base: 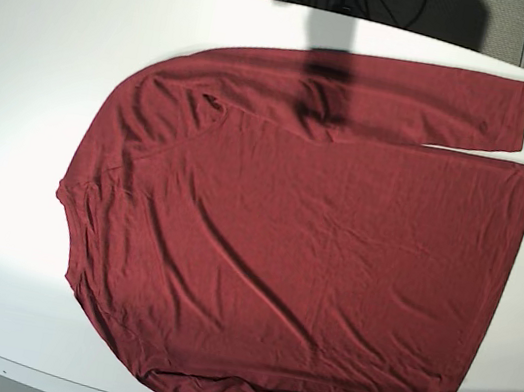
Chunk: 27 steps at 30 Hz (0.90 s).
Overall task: Fold the T-shirt properly
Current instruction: 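Move both grippers from rest toward the shirt's shoulder edge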
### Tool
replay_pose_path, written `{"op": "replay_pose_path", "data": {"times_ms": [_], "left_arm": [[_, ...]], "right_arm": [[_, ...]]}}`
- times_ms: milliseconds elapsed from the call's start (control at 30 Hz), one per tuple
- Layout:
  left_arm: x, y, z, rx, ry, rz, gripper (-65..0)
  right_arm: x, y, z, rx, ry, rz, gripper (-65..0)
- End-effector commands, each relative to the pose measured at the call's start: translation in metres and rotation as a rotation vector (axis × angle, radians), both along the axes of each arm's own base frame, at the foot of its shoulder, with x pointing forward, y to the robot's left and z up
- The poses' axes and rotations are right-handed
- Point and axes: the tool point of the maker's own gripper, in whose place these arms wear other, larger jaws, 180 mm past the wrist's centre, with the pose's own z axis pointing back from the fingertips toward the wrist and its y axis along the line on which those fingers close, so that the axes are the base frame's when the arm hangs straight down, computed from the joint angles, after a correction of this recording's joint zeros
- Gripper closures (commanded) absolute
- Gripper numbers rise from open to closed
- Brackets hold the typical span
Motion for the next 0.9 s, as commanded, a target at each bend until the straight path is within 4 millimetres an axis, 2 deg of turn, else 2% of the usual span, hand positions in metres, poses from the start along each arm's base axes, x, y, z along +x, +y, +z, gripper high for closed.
{"op": "replay_pose_path", "data": {"times_ms": [0,367,600,867], "left_arm": [[-0.007,0.0,0.004,0.002,-0.004,-0.001,-11.2],[-0.042,-0.018,0.044,-0.03,-0.033,-0.061,-11.2],[-0.054,-0.027,0.077,-0.023,-0.044,-0.167,-11.2],[-0.045,-0.002,0.123,0.081,-0.111,-0.238,-11.2]], "right_arm": [[-0.009,-0.01,0.005,-0.008,0.002,-0.001,-11.4],[-0.04,-0.012,0.043,0.042,-0.045,0.079,-11.4],[-0.058,-0.002,0.085,0.196,-0.054,0.125,-11.4],[-0.071,-0.005,0.133,0.218,-0.067,0.268,-11.4]]}}
